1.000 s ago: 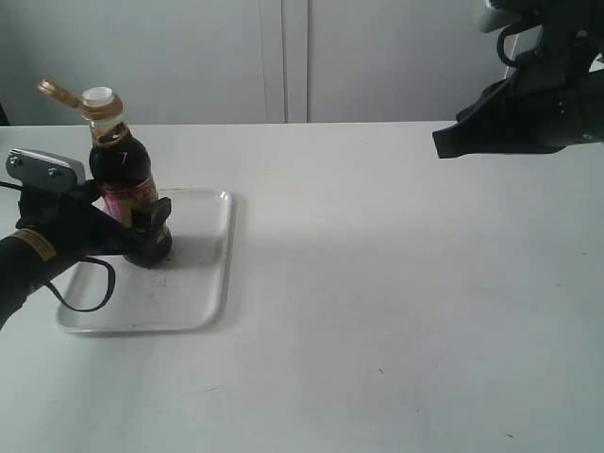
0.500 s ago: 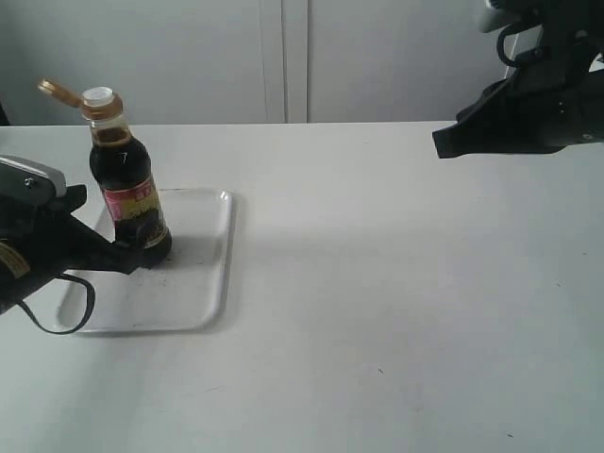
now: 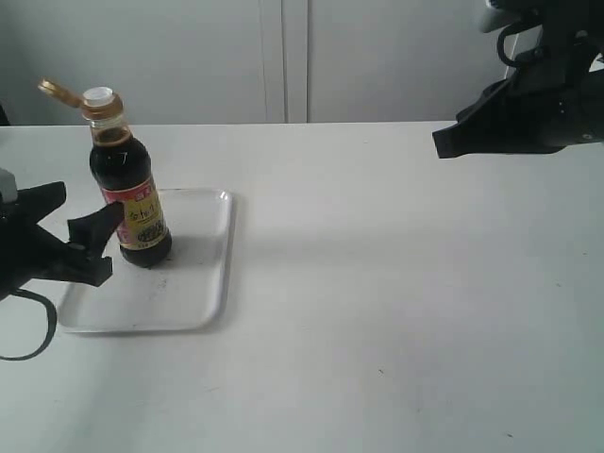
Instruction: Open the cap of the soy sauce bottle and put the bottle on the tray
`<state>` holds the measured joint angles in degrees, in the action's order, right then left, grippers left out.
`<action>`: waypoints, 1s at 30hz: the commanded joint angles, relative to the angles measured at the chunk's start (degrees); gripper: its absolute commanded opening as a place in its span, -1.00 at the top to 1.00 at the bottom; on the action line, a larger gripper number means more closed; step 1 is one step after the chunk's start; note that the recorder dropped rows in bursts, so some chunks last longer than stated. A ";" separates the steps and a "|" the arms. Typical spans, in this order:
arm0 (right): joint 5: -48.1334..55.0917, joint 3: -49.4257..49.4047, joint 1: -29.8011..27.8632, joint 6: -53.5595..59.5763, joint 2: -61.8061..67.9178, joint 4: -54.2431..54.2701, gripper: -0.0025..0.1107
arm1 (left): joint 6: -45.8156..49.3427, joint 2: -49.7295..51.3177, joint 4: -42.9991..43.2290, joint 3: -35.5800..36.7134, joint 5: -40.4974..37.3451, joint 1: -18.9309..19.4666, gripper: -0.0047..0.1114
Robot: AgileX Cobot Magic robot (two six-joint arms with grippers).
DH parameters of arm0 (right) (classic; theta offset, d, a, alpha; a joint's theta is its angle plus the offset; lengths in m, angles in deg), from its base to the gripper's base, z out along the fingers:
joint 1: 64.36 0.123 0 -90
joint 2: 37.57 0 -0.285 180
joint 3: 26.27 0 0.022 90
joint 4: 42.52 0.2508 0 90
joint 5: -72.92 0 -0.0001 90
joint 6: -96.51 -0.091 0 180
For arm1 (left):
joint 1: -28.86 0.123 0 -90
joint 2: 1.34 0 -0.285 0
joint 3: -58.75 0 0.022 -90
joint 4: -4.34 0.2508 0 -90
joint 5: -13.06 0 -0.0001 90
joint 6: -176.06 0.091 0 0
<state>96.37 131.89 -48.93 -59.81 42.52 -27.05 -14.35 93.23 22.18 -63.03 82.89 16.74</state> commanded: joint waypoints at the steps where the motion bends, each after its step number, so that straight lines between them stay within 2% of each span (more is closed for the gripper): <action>1: -0.28 -0.11 0.12 0.71 -0.12 -0.09 0.96 | 1.58 -3.44 -0.63 2.88 0.14 0.09 0.42; 2: -0.16 -0.11 0.12 0.71 -0.12 -0.09 0.96 | 1.86 -4.19 -0.77 3.61 0.14 0.09 0.62; 3: -0.16 -0.11 0.12 0.71 -0.12 -0.09 0.96 | 2.06 -5.10 -0.90 4.38 0.14 0.09 0.92; 10: -0.38 -0.11 0.12 0.71 -0.12 -0.09 0.96 | -1.54 -6.08 -0.40 3.79 0.14 0.09 0.92; 15: -0.84 -0.11 0.12 0.71 -0.12 -0.09 0.96 | -6.94 -7.52 8.70 -0.21 -8.30 0.09 0.92; 20: -0.86 -0.11 0.12 0.71 -0.12 -0.24 0.96 | -12.94 -9.56 12.19 -3.63 -13.26 0.09 0.92; 30: -1.72 -0.11 0.12 0.71 -0.12 -0.44 0.96 | -38.37 -10.51 34.57 -15.01 -19.08 -0.01 0.92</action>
<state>95.59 131.89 -48.93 -59.70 42.52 -27.05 -45.89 83.30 50.73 -75.27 65.97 16.74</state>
